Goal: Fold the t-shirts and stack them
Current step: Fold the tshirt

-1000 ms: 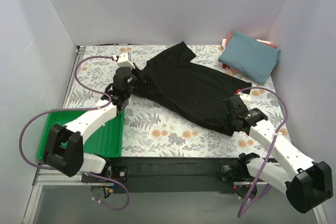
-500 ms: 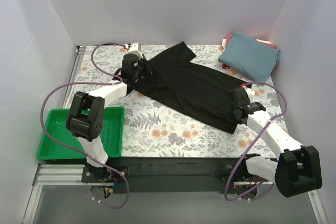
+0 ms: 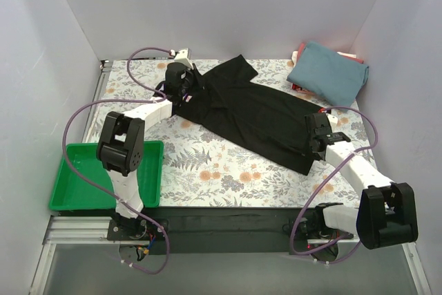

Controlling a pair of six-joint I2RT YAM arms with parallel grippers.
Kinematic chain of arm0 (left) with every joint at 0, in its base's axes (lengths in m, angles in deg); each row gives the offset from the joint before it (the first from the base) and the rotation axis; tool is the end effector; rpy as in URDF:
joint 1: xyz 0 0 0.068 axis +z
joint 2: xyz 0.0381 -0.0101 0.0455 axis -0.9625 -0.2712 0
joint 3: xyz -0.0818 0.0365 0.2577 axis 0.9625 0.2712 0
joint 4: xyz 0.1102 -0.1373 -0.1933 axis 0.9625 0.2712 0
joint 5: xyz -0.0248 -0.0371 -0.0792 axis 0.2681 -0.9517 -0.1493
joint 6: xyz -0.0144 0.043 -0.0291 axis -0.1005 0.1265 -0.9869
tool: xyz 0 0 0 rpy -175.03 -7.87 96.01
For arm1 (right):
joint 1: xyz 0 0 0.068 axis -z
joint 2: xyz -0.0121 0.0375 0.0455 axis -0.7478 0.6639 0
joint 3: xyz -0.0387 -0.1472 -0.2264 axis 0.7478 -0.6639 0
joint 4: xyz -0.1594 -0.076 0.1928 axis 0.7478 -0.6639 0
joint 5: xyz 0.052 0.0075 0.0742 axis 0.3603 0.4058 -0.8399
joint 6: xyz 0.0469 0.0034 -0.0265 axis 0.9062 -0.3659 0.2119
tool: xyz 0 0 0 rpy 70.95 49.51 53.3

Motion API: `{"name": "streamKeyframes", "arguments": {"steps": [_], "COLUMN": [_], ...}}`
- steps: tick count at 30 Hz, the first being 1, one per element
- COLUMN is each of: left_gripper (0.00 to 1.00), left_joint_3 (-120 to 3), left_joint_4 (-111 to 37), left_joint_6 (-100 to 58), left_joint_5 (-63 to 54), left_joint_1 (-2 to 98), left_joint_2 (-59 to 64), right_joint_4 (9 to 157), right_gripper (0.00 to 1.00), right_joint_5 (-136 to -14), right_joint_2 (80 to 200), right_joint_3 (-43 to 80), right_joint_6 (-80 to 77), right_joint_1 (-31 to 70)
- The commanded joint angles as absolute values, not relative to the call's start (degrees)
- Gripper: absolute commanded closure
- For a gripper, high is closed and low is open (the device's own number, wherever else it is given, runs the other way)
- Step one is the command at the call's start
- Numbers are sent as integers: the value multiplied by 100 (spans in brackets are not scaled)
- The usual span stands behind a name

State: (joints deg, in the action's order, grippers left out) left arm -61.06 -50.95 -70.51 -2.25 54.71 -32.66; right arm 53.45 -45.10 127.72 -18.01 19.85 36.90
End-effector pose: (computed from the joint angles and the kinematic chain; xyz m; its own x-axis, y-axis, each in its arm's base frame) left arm 0.4216 -0.1535 0.2324 -0.5210 -0.7370 -0.4305 -0.0651 0.5372 -0.8409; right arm 0.2197 0.0311 0.1995 -0.7443 0.2932 -0.6001 0.3971 0.9167 -0.0447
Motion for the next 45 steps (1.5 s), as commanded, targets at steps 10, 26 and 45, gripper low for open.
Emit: {"name": "streamKeyframes", "arguments": {"steps": [10, 26, 45], "left_gripper": [19, 19, 22], "left_joint_3": [-7124, -5859, -4883], "left_joint_4": [-4648, -3760, -3584], "left_joint_6": [-7187, -7319, -7495], "left_joint_5": [-56, 1079, 1922], "left_joint_1": [5537, 5967, 5994], "left_joint_2": [-3856, -3548, -2704], "right_joint_4": [5708, 5664, 5681], "right_gripper": [57, 25, 25], "right_joint_5": [-4206, -4925, -5585], "right_joint_2": [12675, 11987, 12005], "right_joint_3": [-1586, -2122, -2711], "right_joint_6": [2014, 2093, 2111], "right_joint_1": [3882, 3891, 4128]}}
